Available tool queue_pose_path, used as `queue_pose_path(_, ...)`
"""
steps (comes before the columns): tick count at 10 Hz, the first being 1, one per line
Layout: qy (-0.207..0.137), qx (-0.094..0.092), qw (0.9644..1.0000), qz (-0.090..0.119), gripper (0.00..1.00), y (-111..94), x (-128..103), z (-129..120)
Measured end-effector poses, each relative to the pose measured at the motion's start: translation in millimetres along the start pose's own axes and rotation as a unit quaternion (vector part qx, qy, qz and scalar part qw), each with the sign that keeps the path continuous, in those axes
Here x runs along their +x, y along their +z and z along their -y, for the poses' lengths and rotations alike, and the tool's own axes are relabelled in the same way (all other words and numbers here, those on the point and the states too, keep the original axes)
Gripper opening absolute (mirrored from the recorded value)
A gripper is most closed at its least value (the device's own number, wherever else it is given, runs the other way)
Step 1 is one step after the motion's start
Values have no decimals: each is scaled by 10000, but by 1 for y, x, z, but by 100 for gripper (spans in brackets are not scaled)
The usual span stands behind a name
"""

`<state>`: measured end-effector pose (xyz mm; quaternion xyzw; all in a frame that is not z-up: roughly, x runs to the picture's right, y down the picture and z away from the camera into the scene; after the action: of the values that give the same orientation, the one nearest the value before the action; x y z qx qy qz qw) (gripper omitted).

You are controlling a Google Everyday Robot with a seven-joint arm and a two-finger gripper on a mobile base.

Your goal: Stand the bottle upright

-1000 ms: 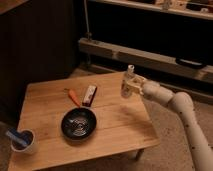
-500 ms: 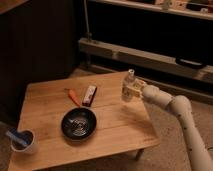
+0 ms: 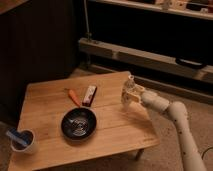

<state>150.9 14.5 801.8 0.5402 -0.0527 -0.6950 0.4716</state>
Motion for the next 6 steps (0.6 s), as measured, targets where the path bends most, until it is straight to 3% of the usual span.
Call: queue_pose_path(6,-9,5,9999,122,0,-6,-18,5)
